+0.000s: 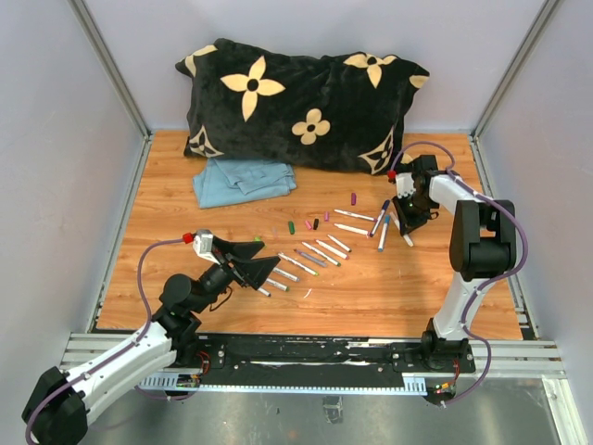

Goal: Open the pen caps
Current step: Pick up the pen from the center of the board.

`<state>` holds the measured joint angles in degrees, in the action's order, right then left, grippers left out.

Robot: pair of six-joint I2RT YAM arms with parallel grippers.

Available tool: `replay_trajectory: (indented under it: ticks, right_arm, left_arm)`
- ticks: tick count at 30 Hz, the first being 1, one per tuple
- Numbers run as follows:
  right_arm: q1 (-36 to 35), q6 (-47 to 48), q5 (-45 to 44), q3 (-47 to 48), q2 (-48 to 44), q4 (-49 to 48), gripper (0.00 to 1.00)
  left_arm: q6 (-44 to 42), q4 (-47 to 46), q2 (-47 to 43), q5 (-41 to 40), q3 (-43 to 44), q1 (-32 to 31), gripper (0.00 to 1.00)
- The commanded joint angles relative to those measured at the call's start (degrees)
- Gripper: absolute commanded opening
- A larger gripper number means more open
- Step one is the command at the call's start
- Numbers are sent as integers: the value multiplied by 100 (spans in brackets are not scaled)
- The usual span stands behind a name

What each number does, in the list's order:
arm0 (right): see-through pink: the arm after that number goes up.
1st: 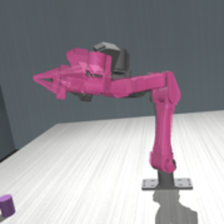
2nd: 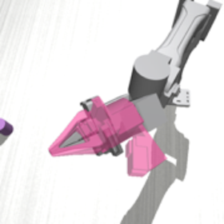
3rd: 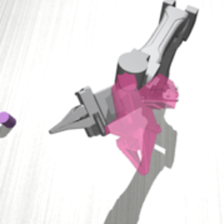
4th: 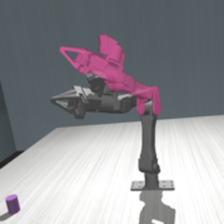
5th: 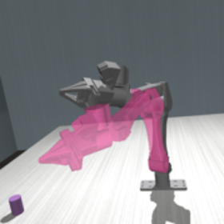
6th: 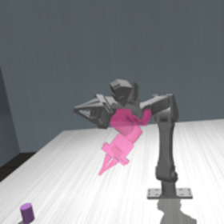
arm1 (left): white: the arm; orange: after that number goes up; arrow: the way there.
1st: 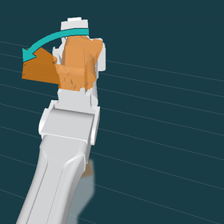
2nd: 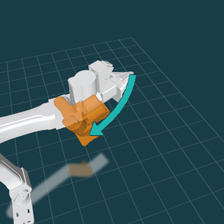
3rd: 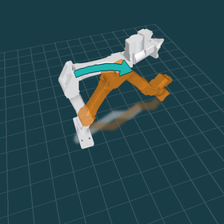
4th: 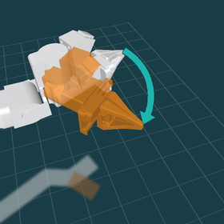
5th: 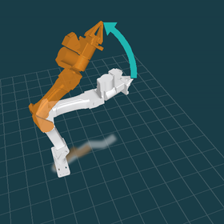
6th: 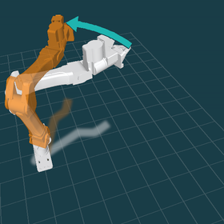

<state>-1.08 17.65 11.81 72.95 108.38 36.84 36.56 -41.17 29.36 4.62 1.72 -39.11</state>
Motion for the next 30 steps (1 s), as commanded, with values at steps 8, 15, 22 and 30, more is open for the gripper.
replay_trajectory:
  ticks: [8, 15, 22, 30]
  right_arm:
    - [116, 200, 175, 33, -219, 363, 1]
    - [230, 168, 728, -54, -663, 289, 1]
    - [317, 119, 1275, -148, -1069, 203, 1]
    - [332, 198, 2502, -211, -1376, 217, 1]
  left_arm:
    - [472, -1194, 843, 427, -190, 18, 99]
    - [764, -1909, 1674, 629, -154, 10, 99]
    - [911, -2372, 2314, 550, -105, -98, 99]
    - [1049, -2910, 3003, 544, -14, -175, 98]
